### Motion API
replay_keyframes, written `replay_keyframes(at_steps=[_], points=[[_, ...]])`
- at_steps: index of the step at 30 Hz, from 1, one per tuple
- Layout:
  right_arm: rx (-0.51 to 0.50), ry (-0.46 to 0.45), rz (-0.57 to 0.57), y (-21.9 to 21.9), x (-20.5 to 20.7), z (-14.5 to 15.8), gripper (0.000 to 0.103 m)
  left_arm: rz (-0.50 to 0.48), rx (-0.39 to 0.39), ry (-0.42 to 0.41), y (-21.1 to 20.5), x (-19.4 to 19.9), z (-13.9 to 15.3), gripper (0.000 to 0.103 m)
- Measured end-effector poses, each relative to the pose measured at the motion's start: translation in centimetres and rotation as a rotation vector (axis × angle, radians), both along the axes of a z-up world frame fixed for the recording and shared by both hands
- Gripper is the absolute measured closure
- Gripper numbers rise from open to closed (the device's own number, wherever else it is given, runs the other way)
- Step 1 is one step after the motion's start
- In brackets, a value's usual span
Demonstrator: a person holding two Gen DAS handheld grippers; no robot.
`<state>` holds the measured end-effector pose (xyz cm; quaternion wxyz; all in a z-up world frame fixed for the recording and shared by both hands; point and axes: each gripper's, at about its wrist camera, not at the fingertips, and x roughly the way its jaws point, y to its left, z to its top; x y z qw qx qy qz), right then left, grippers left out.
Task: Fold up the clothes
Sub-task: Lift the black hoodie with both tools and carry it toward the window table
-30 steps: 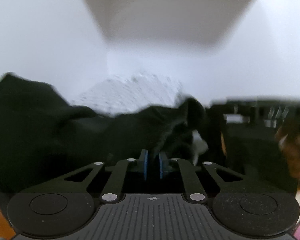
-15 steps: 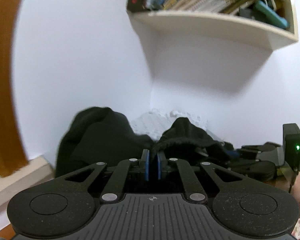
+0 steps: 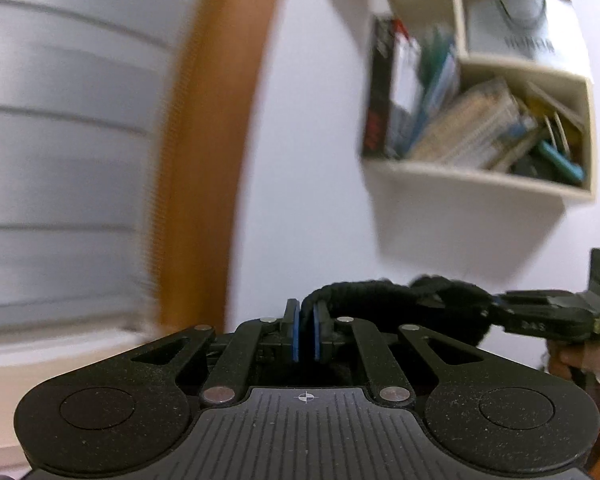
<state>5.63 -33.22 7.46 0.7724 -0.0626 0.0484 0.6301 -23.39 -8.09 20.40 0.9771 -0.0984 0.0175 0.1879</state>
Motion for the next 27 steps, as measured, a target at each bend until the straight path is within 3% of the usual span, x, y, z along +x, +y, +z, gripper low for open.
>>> replay_keyframes(at_steps=[5,10,14,18,21,27], points=[[0.052,-0.019,0.186,2.9,-8.4,3.2,0.091,0.150,-0.007,-0.098,1.5,-11.4,1.3,0.097],[0.041,-0.039,0.389,7.0,-16.9,5.1,0.091,0.268,-0.061,-0.037,4.0,-19.8,-1.8,0.098],[-0.086,-0.071,0.431,12.1,-21.7,2.7,0.090,0.360,-0.107,0.014,6.0,-26.3,-4.4,0.098],[-0.205,-0.077,0.436,16.6,-24.4,-1.3,0.088,0.388,-0.194,0.116,8.7,-27.4,-10.6,0.096],[-0.260,-0.061,0.432,18.0,-24.9,-4.3,0.083,0.395,-0.238,0.145,10.1,-28.0,-14.3,0.097],[-0.332,-0.005,0.431,19.3,-24.0,-9.2,0.082,0.369,-0.311,0.089,11.7,-28.4,-18.7,0.095]])
